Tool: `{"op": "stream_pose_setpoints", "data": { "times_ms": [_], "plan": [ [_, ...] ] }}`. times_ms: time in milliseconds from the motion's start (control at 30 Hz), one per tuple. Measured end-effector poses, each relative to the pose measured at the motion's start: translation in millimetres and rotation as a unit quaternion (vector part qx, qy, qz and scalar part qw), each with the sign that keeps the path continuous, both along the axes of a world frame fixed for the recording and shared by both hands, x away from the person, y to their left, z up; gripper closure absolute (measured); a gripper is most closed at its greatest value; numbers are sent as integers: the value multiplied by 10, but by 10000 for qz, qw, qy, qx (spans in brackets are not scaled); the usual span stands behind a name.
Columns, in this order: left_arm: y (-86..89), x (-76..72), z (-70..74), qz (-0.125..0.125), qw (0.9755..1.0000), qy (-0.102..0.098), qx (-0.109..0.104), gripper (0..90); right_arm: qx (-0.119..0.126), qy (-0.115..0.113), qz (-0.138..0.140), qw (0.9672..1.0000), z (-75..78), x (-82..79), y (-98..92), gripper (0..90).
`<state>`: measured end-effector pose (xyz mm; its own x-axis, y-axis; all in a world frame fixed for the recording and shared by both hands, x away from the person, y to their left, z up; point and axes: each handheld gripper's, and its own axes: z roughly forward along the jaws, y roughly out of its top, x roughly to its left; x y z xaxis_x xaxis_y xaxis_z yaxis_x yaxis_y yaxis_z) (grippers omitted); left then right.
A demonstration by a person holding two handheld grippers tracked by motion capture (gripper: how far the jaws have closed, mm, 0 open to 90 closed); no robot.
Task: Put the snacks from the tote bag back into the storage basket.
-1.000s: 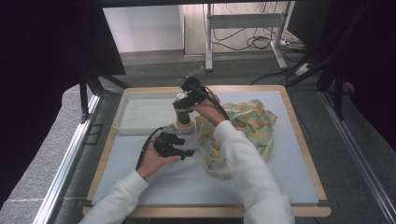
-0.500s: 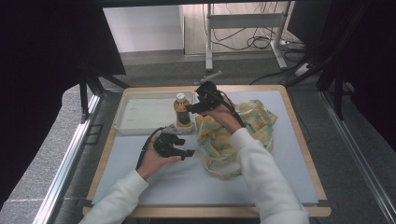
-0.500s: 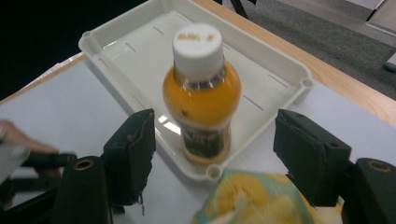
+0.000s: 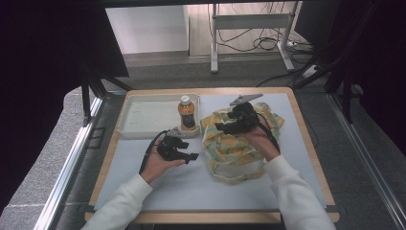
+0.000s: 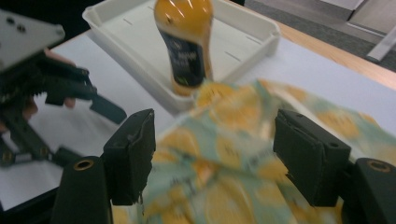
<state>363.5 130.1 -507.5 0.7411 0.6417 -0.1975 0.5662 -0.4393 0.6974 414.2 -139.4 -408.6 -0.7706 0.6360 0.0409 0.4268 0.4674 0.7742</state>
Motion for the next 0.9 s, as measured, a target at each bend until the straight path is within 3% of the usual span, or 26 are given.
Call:
{"op": "stream_pose_setpoints", "data": {
  "times_ms": [300,567,700,900],
  "plan": [
    [22,-29,-24,61,9999,-57,122,320,-4,-2,-339,9994,-173,-337,-616,296],
    [42,-53,-32,89,9998,-51,143,320,40,99,-636,9979,-366,-549,-1027,290],
    [36,-47,-47,93,9998,-39,157,320,26,249,-768,9967,-481,-576,-1166,287],
    [35,-50,-48,60,9998,-48,187,319,106,197,-859,9961,-475,-569,-1230,287]
  ]
}}
